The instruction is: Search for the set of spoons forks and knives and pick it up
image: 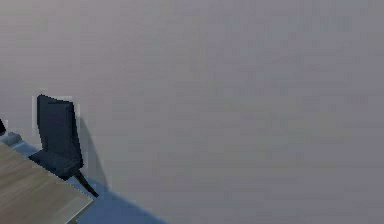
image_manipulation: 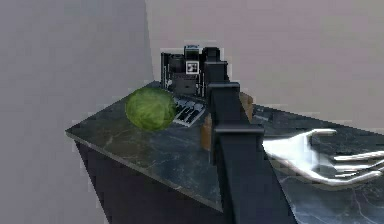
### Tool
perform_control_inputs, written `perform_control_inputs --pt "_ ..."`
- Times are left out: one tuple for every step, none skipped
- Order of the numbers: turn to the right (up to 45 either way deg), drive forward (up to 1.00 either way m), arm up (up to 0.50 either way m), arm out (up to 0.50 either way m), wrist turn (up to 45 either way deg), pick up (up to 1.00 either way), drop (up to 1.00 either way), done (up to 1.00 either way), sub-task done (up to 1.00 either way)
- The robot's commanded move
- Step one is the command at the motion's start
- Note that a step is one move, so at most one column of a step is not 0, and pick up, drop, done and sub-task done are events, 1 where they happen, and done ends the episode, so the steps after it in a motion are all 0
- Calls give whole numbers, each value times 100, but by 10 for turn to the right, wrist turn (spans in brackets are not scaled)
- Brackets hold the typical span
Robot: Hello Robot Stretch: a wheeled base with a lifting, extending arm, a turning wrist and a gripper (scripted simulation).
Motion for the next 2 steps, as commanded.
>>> perform_control_inputs --pt "0 0 0 0 60 0 0 0 0" --pt "0 0 -16 0 0 0 0 0 0"
